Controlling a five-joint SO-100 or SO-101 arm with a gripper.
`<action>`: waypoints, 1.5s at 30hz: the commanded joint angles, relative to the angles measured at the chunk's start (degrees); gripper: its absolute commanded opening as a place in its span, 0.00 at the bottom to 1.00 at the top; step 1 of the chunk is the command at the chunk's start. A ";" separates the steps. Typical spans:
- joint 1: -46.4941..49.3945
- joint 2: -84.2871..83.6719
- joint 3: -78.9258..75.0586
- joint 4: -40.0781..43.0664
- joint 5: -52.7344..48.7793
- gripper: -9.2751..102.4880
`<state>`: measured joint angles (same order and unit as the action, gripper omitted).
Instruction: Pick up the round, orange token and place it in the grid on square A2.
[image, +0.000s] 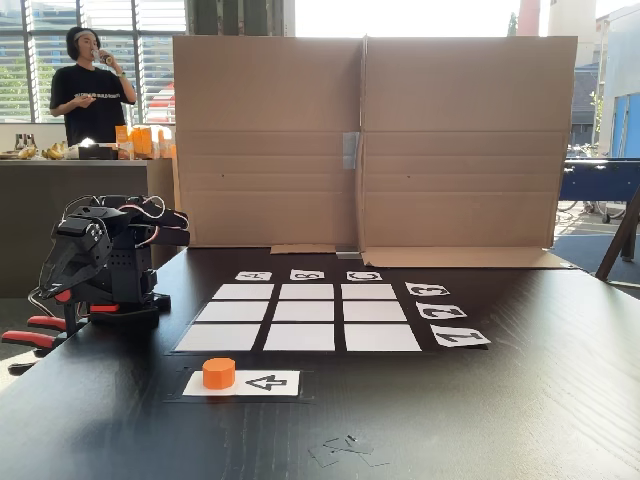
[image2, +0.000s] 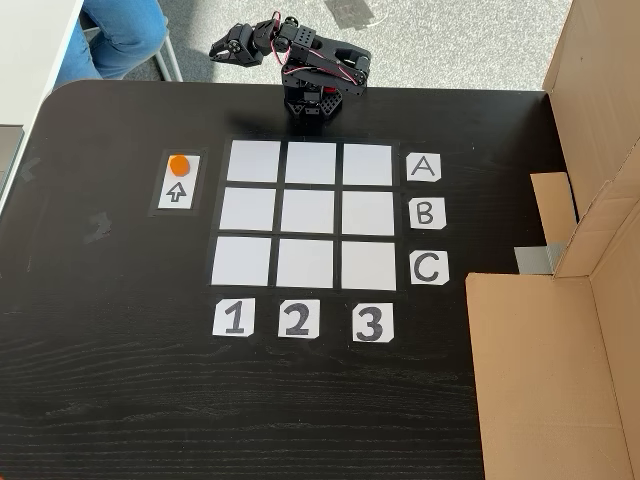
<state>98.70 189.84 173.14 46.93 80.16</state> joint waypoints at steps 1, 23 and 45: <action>0.62 0.79 0.09 -1.32 5.80 0.08; 0.88 0.79 0.09 -1.32 5.63 0.08; -10.28 -41.57 -40.78 9.84 5.01 0.22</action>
<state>89.91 157.06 144.05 52.91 85.52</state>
